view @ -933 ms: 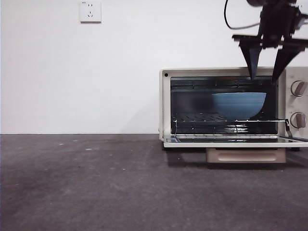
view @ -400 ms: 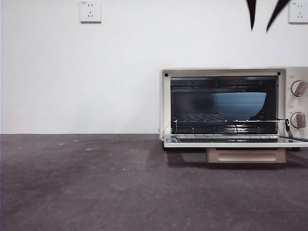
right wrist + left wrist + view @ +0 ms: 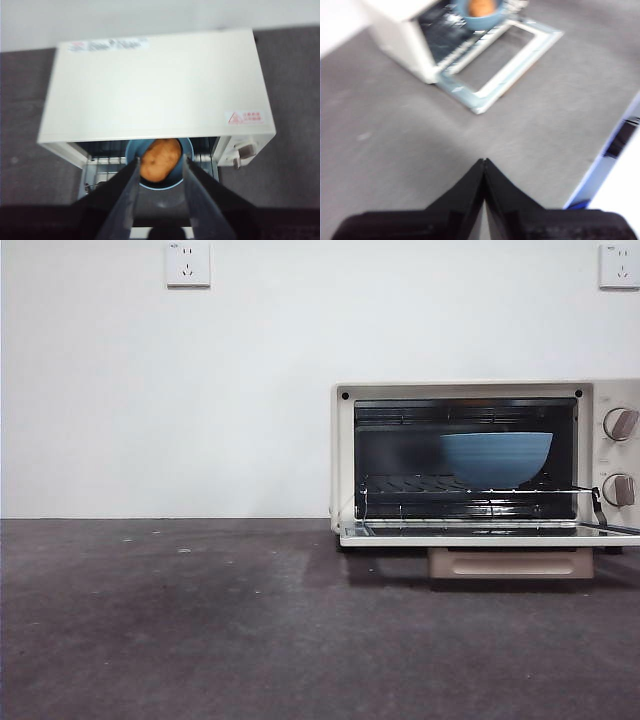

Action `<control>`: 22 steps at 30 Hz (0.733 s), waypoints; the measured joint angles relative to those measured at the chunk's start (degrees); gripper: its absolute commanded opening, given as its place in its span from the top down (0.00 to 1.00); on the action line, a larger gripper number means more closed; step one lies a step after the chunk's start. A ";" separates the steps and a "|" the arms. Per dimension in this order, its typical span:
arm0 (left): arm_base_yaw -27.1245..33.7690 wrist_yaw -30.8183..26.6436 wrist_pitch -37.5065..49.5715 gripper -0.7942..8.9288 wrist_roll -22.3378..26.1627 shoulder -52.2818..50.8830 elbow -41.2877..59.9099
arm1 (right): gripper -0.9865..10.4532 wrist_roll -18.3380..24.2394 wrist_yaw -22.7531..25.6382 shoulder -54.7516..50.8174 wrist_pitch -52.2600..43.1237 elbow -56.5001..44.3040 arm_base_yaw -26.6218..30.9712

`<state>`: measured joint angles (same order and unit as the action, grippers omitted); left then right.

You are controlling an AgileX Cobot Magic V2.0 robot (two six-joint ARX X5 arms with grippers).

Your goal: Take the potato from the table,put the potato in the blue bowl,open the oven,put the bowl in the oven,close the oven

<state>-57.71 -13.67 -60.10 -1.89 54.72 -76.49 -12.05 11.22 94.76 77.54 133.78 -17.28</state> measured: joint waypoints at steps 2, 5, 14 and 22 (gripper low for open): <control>0.98 1.92 1.49 0.93 0.46 3.21 0.00 | 0.78 1.46 0.02 -2.69 0.00 0.00 -0.35; 3.69 7.69 3.69 0.93 1.44 8.00 0.00 | 0.78 4.13 0.17 -6.91 0.00 0.00 -0.37; 19.28 33.73 11.93 0.92 3.78 23.96 0.00 | 0.79 10.47 1.77 -17.94 0.00 -1.75 -0.33; 28.13 48.89 19.02 0.92 0.07 39.85 0.00 | 0.92 12.98 7.13 -29.94 0.00 -13.75 -0.33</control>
<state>-29.58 35.22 -41.08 -1.83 94.56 -76.49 0.93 18.35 64.82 77.54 120.03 -17.61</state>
